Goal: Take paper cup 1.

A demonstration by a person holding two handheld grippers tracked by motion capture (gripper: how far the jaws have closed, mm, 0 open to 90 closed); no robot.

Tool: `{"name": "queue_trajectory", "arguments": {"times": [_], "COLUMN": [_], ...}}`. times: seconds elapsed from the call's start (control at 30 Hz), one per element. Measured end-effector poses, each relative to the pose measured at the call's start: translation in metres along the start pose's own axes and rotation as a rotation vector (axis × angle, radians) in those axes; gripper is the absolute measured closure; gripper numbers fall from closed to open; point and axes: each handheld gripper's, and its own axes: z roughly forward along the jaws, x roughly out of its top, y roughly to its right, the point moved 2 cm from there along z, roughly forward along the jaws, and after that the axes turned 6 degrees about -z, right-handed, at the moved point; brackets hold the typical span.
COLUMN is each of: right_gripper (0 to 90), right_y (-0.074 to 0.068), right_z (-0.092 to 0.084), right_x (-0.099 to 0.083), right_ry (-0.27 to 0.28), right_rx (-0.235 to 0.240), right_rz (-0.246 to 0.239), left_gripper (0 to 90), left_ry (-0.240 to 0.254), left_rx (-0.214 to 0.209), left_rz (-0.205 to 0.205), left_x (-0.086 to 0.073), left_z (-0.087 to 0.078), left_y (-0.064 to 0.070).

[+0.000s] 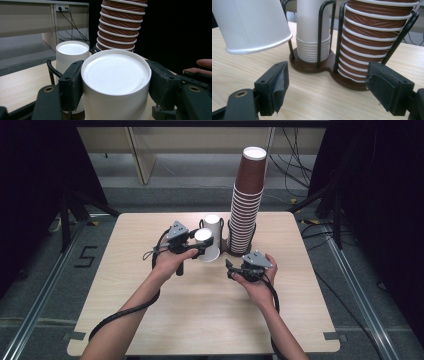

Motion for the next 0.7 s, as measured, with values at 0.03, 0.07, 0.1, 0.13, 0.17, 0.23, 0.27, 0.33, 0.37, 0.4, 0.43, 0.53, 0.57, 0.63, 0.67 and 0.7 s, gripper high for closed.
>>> {"name": "queue_trajectory", "arguments": {"times": [0.03,0.07,0.1,0.13,0.17,0.23,0.27,0.33,0.37,0.4,0.43,0.53,0.57,0.63,0.67,0.7], "right_gripper": [19.5,19.5,19.5,19.6,19.6,19.6,19.5,19.6,19.6,19.6,19.6,19.6,19.6,19.5,19.6,19.6], "right_y": [0.000,0.000,-0.002,-0.002,-0.001,-0.001,0.000,-0.001,-0.001,-0.001,-0.002,-0.003,-0.003,-0.004,-0.004,-0.004], "right_z": [0.000,0.000,0.000,0.000,0.000,0.000,0.000,0.000,0.000,0.000,0.000,0.001,0.001,0.002,0.001,0.001], "right_x": [0.000,0.000,0.000,-0.001,0.000,0.000,0.000,0.000,0.000,0.000,0.000,0.000,0.000,-0.001,-0.001,-0.001], "right_ry": [0.002,0.001,-0.004,-0.006,-0.004,-0.005,0.001,0.004,0.006,0.006,0.005,0.003,0.005,0.003,0.001,-0.001], "right_rx": [0.000,0.001,-0.004,-0.006,0.000,0.004,0.007,0.004,0.003,0.002,0.002,0.003,-0.001,0.009,0.010,0.009], "right_rz": [-0.002,-0.001,0.030,0.030,0.012,0.004,-0.002,0.000,0.000,0.001,0.004,0.001,-0.004,-0.005,-0.001,-0.001], "left_gripper": [34.5,34.5,34.5,34.5,34.5,34.5,34.4,34.4,34.4,34.4,34.4,34.4,34.4,34.4,34.4,34.4], "left_ry": [0.009,0.015,0.021,0.030,0.034,0.043,0.046,0.057,0.062,0.066,0.070,0.086,0.090,0.101,0.105,0.111], "left_rx": [-0.001,-0.003,-0.006,-0.011,-0.015,-0.017,-0.019,-0.018,-0.019,-0.020,-0.024,-0.027,-0.030,-0.032,-0.031,-0.032], "left_rz": [-0.013,-0.022,-0.028,-0.042,-0.052,-0.065,-0.070,-0.080,-0.083,-0.086,-0.091,-0.104,-0.111,-0.128,-0.137,-0.149], "left_x": [-0.001,-0.002,-0.002,-0.003,-0.004,-0.005,-0.005,-0.006,-0.006,-0.006,-0.006,-0.008,-0.008,-0.010,-0.010,-0.011], "left_z": [0.000,0.000,0.000,0.000,0.000,0.000,0.000,-0.001,-0.001,-0.001,-0.001,-0.001,-0.001,-0.001,-0.001,-0.001], "left_y": [-0.001,-0.002,-0.002,-0.002,-0.003,-0.003,-0.003,-0.004,-0.004,-0.004,-0.004,-0.004,-0.004,-0.006,-0.006,-0.007]}}
